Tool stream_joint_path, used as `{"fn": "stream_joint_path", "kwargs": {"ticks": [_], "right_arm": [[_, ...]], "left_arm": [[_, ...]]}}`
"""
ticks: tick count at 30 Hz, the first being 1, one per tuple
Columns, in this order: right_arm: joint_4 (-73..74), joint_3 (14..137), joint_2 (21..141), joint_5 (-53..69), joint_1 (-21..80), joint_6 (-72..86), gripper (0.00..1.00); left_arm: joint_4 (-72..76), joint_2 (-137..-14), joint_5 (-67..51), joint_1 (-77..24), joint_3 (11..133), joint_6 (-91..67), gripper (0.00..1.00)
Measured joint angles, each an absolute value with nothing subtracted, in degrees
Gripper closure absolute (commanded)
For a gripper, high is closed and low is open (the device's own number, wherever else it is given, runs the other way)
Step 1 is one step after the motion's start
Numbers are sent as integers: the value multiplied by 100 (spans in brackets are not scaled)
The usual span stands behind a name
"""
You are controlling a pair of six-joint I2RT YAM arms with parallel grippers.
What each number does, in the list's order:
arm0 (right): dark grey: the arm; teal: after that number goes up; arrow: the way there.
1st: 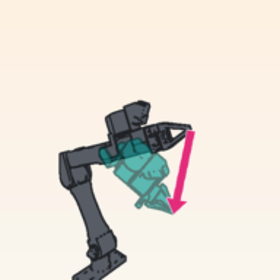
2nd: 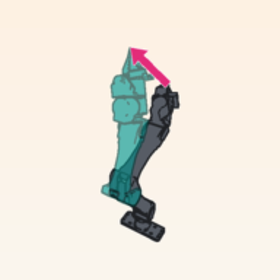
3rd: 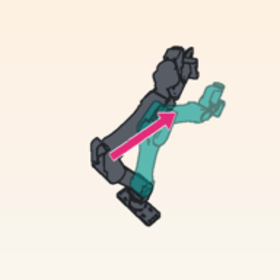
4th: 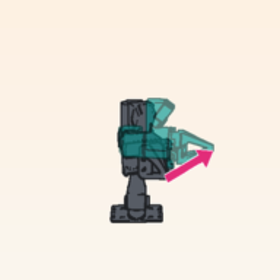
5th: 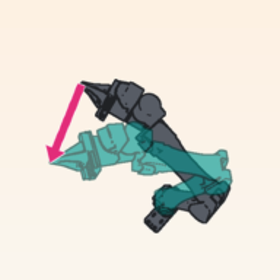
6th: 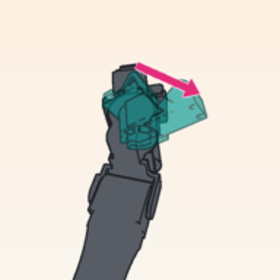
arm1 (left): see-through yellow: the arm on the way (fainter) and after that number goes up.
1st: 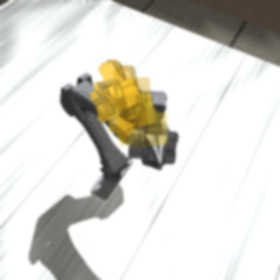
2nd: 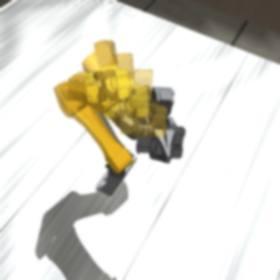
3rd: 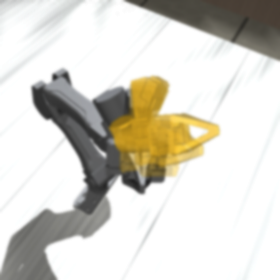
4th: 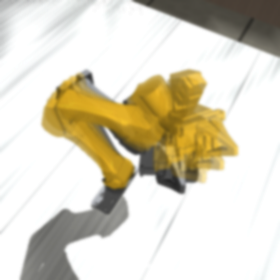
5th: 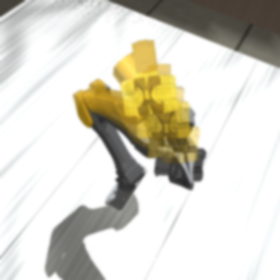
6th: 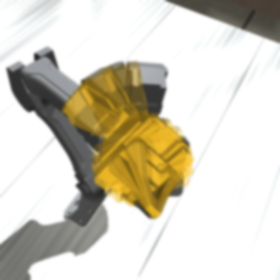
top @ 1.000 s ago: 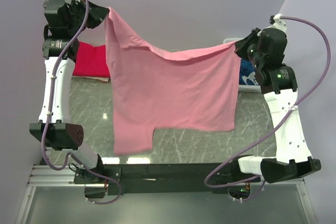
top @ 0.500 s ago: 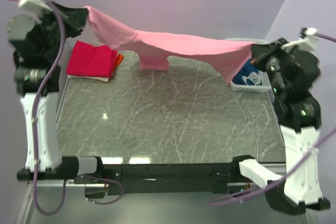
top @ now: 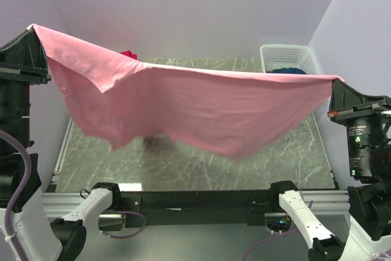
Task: Fold and stack the t-shirts
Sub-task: Flatten the tshirt out
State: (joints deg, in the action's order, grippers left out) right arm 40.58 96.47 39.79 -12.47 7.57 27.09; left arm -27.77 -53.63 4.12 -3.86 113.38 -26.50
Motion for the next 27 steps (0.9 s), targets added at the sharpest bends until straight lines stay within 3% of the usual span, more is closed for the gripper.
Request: {"fn": "stream_joint_path", "kwargs": {"ticks": [10, 18, 20, 21, 25, 27], "right_arm": [[4115, 9000, 3962, -1559, 757, 2842, 100], [3363, 7430, 4812, -2051, 751, 2814, 100], [3035, 7074, 5365, -2095, 740, 2801, 100], [2930, 6967, 5669, -2099, 722, 2801, 96], [2576, 6897, 7275, -1844, 596, 2781, 54], [2639, 7043, 7966, -1640, 543, 2731, 48]], "left_arm": [[-2167, -5924, -707, -399, 10770, -2816, 99], [-1754, -8427, -1634, -399, 10630, -3074, 100], [-1815, -9612, -1890, -399, 10969, -3100, 84], [-1839, -10073, -1968, -399, 11100, -3098, 63], [-2381, -12143, -2123, -408, 11832, -3216, 24], [-2652, -12652, -2130, -408, 11948, -3249, 22]]}}
